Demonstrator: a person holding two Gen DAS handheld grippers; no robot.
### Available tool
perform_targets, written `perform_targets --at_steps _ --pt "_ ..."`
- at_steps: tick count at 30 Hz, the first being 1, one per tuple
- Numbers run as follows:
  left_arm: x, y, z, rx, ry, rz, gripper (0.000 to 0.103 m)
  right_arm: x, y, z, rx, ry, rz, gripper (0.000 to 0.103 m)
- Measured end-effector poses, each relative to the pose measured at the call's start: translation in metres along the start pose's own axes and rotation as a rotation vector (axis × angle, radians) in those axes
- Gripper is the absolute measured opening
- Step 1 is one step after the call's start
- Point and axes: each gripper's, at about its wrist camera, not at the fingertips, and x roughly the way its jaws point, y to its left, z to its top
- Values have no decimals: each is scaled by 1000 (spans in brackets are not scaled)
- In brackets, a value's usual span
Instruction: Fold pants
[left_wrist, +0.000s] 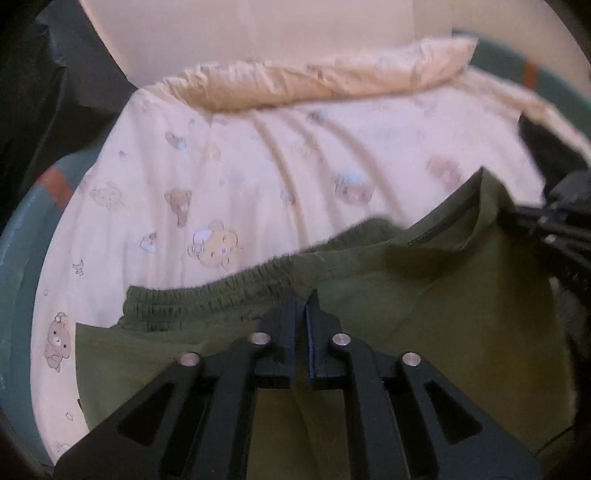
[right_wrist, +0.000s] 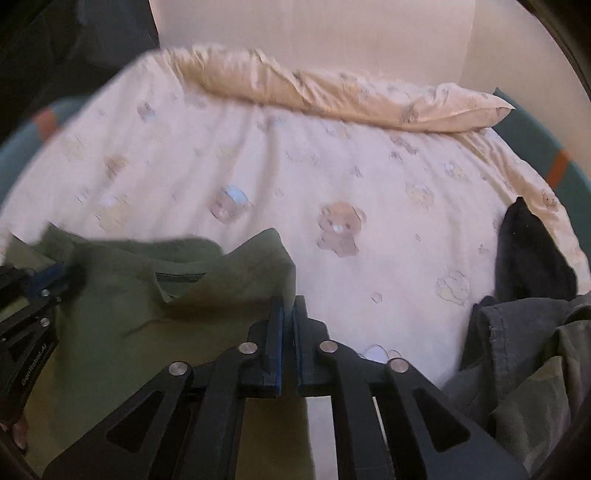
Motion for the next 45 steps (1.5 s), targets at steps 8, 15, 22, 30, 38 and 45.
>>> perform_targets --at_steps 8,15,22,30,38,45 --pt "-28 9 -18 -105 -73 -32 78 -39 -35 -27 91 -51 100 64" --pt "-82 17 -80 -193 -58 -159 78 -118 -67 -113 176 -18 260 64" --pt "-150 18 -195 -298 33 -328 78 -187 -57 -224 223 23 410 65" --pt "-174 -31 -264 -203 80 -334 78 -182 -27 -292 190 68 340 63" --pt "-139 -44 -308 -142 165 -324 74 -194 -16 -309 78 60 365 2" --pt "-137 -60 -302 -36 187 -290 74 -170 -48 -330 341 268 282 3"
